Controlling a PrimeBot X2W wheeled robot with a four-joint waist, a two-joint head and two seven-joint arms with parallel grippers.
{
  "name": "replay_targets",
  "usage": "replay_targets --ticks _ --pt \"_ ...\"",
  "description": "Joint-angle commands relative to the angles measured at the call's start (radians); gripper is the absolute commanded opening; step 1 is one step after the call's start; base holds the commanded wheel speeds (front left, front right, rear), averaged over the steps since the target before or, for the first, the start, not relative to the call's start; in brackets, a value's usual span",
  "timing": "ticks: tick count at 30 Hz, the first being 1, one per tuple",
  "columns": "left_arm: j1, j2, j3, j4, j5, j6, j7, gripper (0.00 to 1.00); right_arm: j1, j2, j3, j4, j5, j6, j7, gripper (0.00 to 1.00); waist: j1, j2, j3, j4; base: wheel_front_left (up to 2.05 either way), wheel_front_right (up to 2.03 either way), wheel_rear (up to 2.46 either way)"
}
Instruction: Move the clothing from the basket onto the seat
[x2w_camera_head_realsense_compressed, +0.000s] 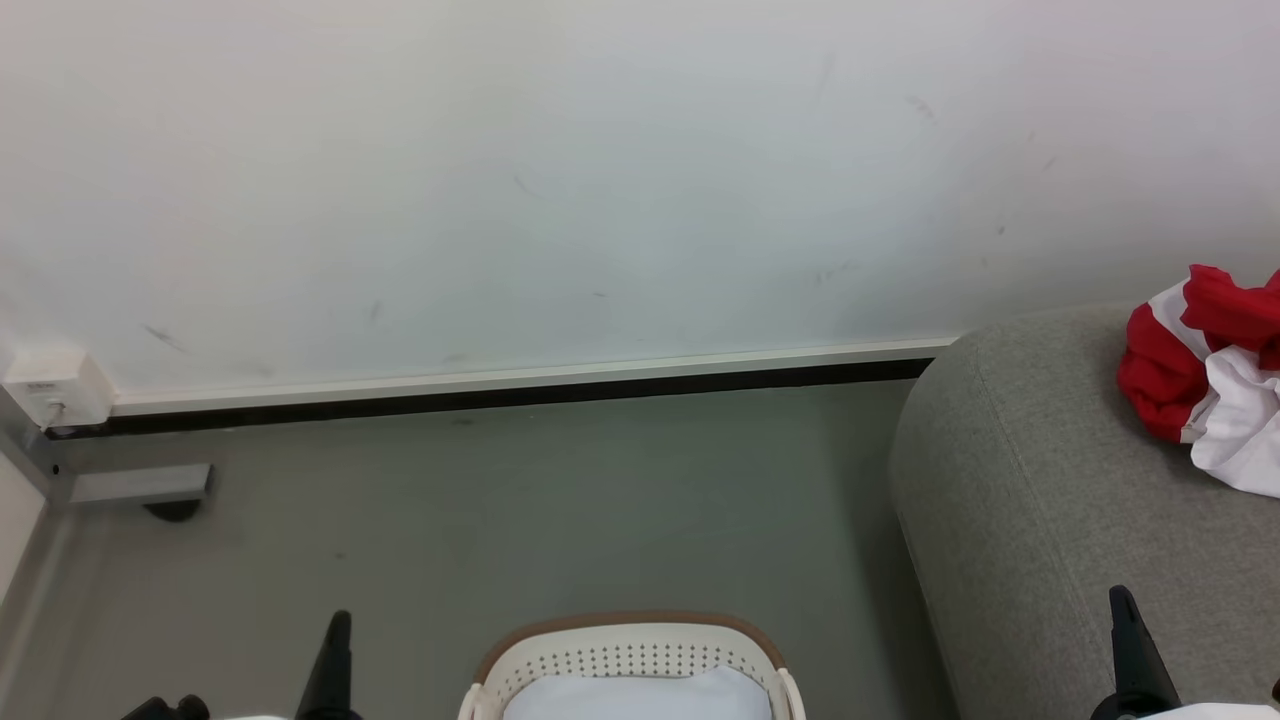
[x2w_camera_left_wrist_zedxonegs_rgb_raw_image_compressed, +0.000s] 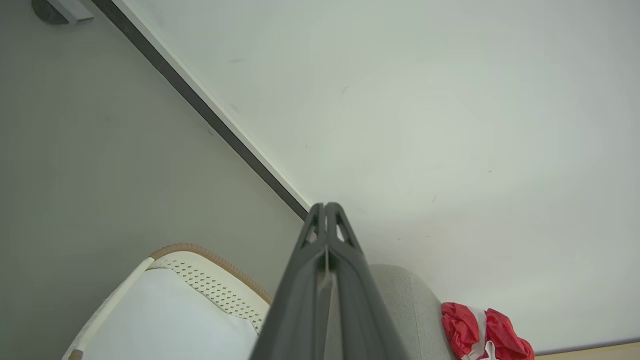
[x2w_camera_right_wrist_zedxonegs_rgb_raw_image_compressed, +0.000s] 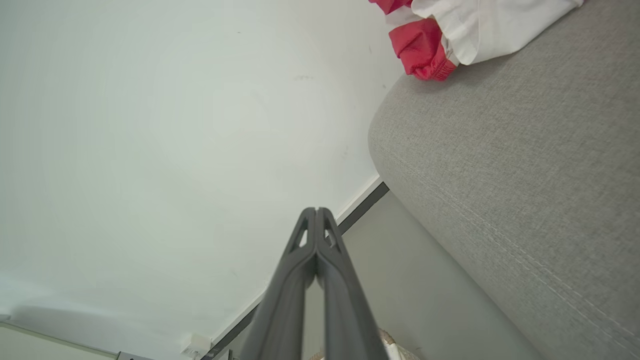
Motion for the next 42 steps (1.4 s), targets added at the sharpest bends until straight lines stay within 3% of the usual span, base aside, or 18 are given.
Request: replay_targets --ticks 1,42 --pt "-0.024 0.007 0.005 -0.016 -0.043 -0.006 0.01 0.0 -0.021 -0.007 -0.008 -0.016 0.038 -0.001 0.008 0.0 -0.0001 0.0 0.001 0.0 0.0 0.0 0.0" --pt "-0.062 0.011 0.047 -0.049 -0.431 -0.02 0.114 0.0 -0.062 -0.009 -0.046 -0.036 0.439 -0.002 0.111 0.0 -0.0001 0.0 0.016 0.003 0.0 0.0 0.0"
